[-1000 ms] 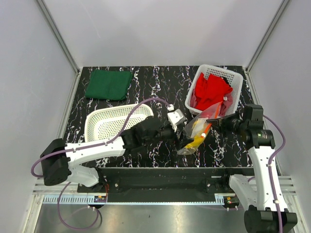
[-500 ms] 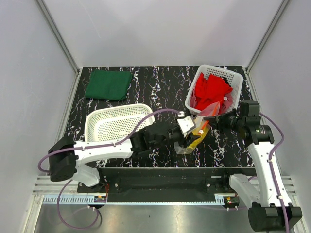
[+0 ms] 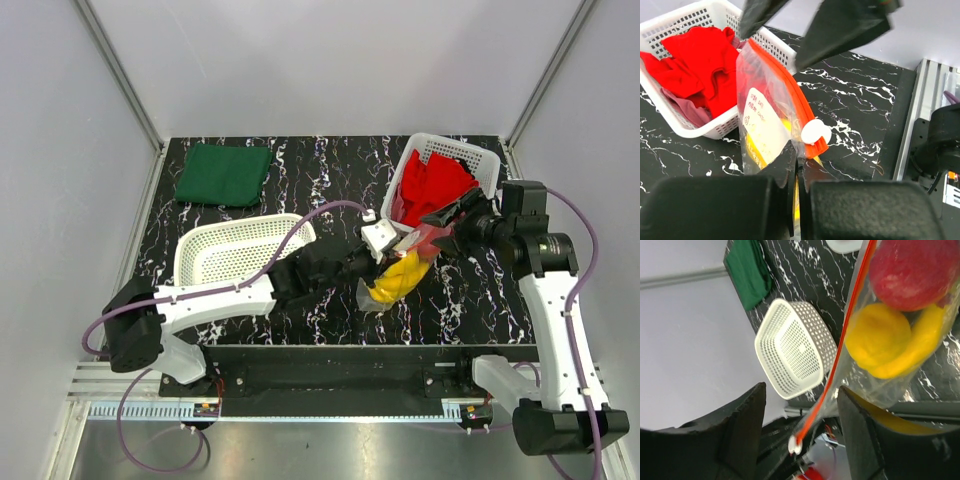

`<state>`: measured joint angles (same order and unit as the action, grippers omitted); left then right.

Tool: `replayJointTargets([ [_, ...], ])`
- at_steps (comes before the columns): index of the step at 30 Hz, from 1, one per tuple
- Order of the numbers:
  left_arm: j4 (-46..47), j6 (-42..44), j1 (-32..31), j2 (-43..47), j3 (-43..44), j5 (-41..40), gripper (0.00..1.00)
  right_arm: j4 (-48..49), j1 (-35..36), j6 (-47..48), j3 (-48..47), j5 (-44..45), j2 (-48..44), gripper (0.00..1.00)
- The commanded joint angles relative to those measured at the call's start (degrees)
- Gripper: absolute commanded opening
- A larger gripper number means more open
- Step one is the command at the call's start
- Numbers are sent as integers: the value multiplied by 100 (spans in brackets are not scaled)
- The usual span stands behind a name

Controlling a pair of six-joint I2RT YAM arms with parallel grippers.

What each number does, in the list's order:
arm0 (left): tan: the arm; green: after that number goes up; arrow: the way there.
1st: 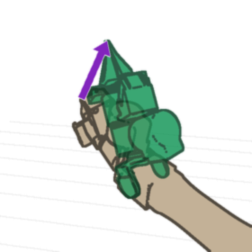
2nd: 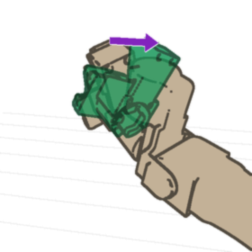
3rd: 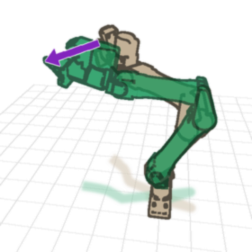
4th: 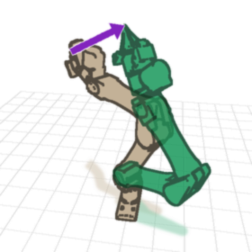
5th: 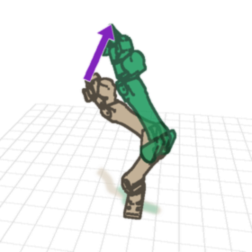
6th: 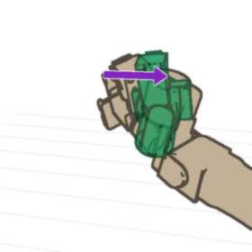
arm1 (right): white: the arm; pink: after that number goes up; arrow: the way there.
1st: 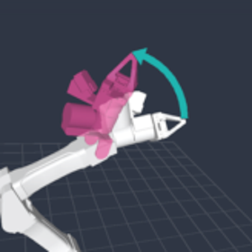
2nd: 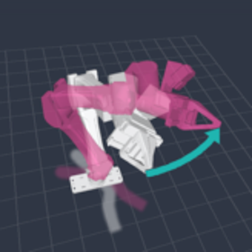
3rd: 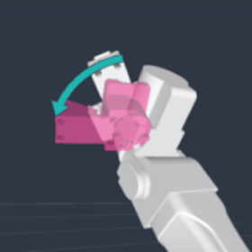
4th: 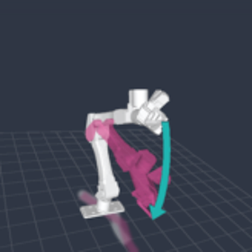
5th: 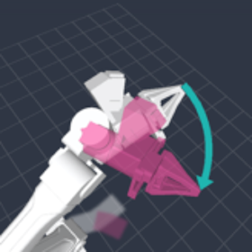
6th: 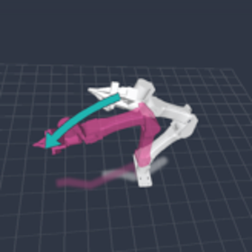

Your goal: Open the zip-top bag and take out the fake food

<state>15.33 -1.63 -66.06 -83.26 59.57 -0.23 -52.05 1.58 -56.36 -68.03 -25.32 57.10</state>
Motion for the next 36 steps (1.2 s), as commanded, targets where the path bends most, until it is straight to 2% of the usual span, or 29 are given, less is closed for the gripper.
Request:
replayJointTargets([
  [1, 111, -329, 14, 48, 353, -116, 0, -551, 280, 286, -202, 133, -322, 67],
  [9, 180, -584, 14, -225, 678, -285, 0, -763, 746, -682, -70, 159, -771, 64],
  [12, 277, -637, -3, -313, 714, -276, 0, -807, 817, -806, -149, 238, -832, 60],
  [14, 277, -654, -21, -348, 740, -276, 0, -772, 835, -877, -88, 177, -815, 53],
  [23, 269, -602, -126, -507, 854, -285, 0, -561, 1028, -1097, 167, 212, -823, 50],
  [36, 216, -488, -196, -392, 740, -355, 0, -429, 1046, -1219, 255, 335, -797, 23],
])
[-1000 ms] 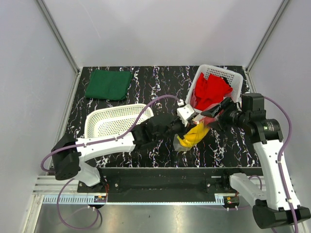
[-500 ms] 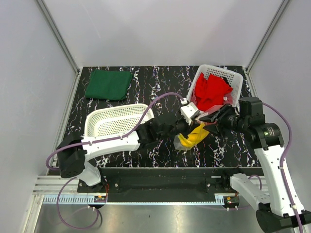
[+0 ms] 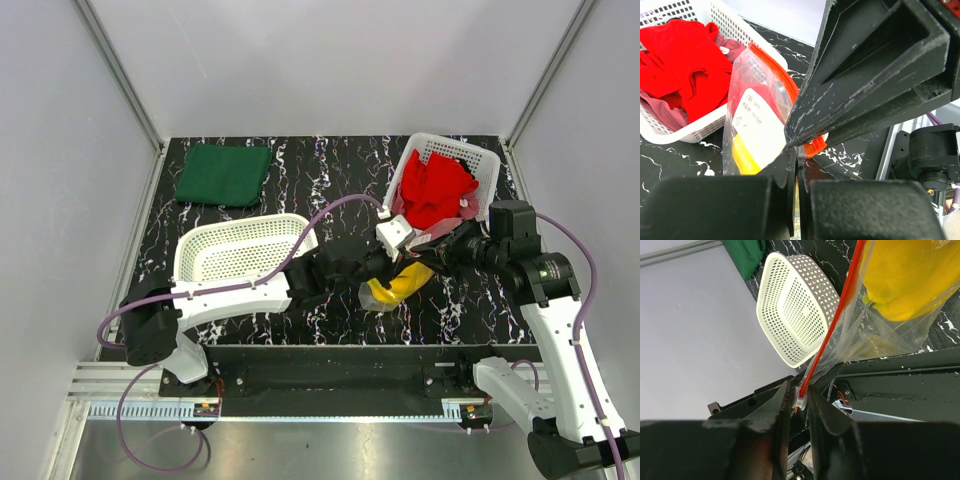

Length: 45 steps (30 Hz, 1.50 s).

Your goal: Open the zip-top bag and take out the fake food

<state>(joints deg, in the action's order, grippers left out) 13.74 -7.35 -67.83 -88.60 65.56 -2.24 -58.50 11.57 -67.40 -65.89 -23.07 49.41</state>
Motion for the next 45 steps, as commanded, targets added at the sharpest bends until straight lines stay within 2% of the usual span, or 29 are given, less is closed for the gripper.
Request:
replayJointTargets([
  [1, 393, 76, -19, 150, 124, -154, 0, 242, 47, -125, 93, 101, -36, 22],
  [5, 594, 59, -28, 237, -130, -206, 0, 234, 47, -116, 155, 206, -63, 7],
  [8, 1033, 15, -28, 492, -517, -347, 0, 225, 47, -55, 173, 337, -72, 0],
  [13, 1403, 129, -28, 992, -1036, -584, 0, 207, 47, 42, 190, 619, -11, 0],
  [23, 1369, 366, 94, 1923, -1862, -954, 0, 234, -41, 534, -56, 1234, 481, 0],
  [31, 1289, 349, 472, 2707, -2688, -954, 0, 304, -1068, 1333, -47, 998, 1000, 0],
  [37, 1254, 358, 657, 3084, -3101, -831, 0, 304, -1287, 1905, -161, 1199, 1352, 0],
  [44, 1298, 278, 859, 3349, -3339, -585, 0, 410, -1465, 2099, 23, 1200, 1493, 0],
  [45, 1289, 270, 859, 3332, -3322, -506, 0, 410, -1474, 2238, -20, 1182, 1536, 6],
])
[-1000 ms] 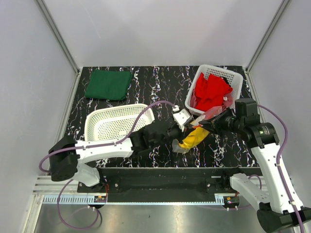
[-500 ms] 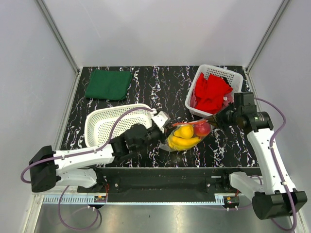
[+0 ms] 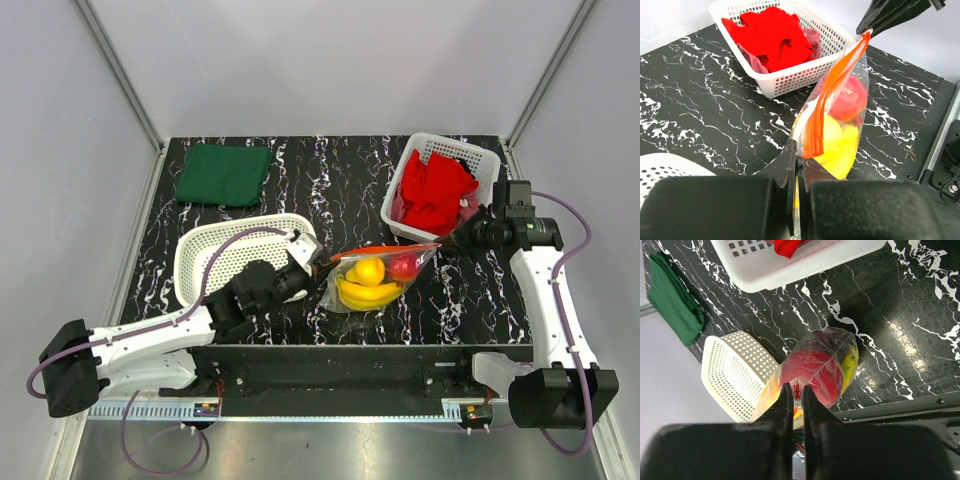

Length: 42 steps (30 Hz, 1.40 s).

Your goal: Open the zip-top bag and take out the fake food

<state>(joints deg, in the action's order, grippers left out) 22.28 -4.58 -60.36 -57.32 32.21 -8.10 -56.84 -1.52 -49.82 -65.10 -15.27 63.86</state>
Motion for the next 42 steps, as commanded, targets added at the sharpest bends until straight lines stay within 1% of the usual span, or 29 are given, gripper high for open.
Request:
replayJointTargets([
  [1, 426, -17, 121, 160, 31, 115, 0, 243, -164, 587, -125, 376, 92, 13],
  [3, 452, -52, 121, 107, 84, 326, 0, 191, -156, 928, -222, 253, 57, 29],
  [4, 478, -61, 121, 63, 101, 405, 0, 95, -156, 1061, -292, 296, 31, 42],
  [6, 470, -95, 121, -42, 154, 502, 0, -168, -156, 1351, -450, 479, -118, 52],
  [7, 487, -105, 121, -69, 163, 493, 0, -265, -156, 1431, -529, 533, -162, 60],
  [9, 540, -131, 121, -148, 172, 476, 0, -572, -156, 1545, -740, 464, -250, 64],
  [11, 567, -192, 121, -192, 198, 484, 0, -705, -103, 1511, -872, 314, -390, 65],
  [12, 610, -227, 121, -227, 224, 493, 0, -793, -33, 1345, -881, 262, -452, 65],
  [13, 628, -254, 121, -244, 233, 502, 0, -846, 272, 1239, -873, 270, -514, 66],
  [14, 646, -298, 121, -262, 251, 528, 0, -864, 414, 1108, -786, 235, -654, 66],
  [16, 654, -324, 121, -306, 295, 564, 0, -820, 800, 607, -627, 156, -786, 66],
  [17, 654, -342, 121, -324, 312, 564, 0, -629, 1203, 405, -392, 130, -935, 66],
  [18, 654, -351, 121, -341, 321, 572, 0, -505, 1363, 20, -259, 112, -997, 66],
  [20, 654, -386, 121, -367, 348, 599, 0, -111, 1557, -412, 144, 86, -1181, 64],
  [25, 637, -482, 121, -385, 348, 660, 0, 453, 1567, -844, 700, -310, -1279, 60],
  [28, 654, -509, 112, -411, 330, 678, 0, 718, 1567, -1038, 946, -249, -1332, 59],
  [34, 690, -518, 112, -411, 295, 748, 0, 1025, 1567, -1187, 1008, -345, -1174, 57],
  [42, 619, -412, 112, -394, 321, 757, 0, 832, 1567, -1258, 815, -222, -1340, 56],
])
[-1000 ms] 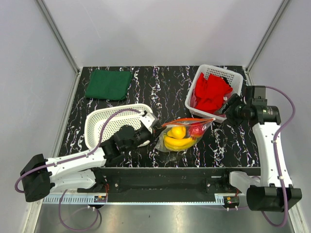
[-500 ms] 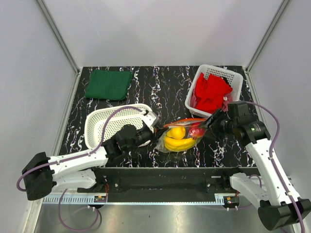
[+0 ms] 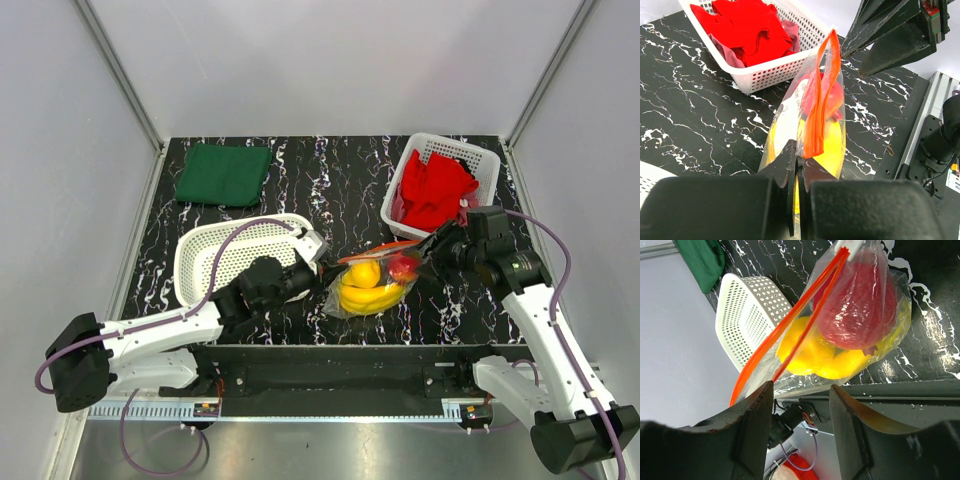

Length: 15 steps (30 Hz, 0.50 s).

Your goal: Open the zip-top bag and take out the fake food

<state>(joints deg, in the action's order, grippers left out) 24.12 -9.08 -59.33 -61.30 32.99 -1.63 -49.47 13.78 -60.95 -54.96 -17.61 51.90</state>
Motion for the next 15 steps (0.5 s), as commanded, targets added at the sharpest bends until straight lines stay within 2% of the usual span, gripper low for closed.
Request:
replayJointTargets([
  [1, 427, 47, 9, -5, 260, 110, 0, 96, 37, -163, -182, 3, -162, 56],
  [15, 471, -41, 9, -31, 269, 128, 0, 447, 37, -260, -24, -6, 127, 53],
])
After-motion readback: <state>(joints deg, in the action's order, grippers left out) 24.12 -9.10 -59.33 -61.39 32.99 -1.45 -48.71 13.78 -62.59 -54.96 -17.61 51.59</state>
